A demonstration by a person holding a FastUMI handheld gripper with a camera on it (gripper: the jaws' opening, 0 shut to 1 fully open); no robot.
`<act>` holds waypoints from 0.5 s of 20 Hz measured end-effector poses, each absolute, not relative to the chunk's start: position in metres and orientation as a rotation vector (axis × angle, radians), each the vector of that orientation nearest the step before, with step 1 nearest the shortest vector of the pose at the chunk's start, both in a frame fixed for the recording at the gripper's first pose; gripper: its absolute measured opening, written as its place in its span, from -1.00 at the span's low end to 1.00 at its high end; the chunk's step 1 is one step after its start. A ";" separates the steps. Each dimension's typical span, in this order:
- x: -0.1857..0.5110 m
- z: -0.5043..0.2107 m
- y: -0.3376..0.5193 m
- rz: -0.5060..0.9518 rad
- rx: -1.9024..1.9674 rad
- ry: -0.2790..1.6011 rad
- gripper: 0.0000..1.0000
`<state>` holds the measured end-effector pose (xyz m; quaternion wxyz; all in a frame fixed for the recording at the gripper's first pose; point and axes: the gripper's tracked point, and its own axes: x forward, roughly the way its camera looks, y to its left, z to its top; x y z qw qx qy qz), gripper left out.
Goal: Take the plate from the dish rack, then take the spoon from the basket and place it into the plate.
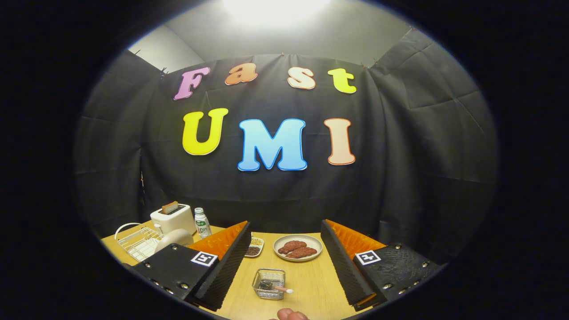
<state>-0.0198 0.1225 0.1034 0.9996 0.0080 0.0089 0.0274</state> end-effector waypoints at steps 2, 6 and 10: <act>-0.019 0.112 0.137 0.058 0.012 0.006 0.94; -0.015 0.122 0.167 0.068 0.021 0.005 0.94; -0.010 0.118 0.195 0.098 0.033 0.049 0.94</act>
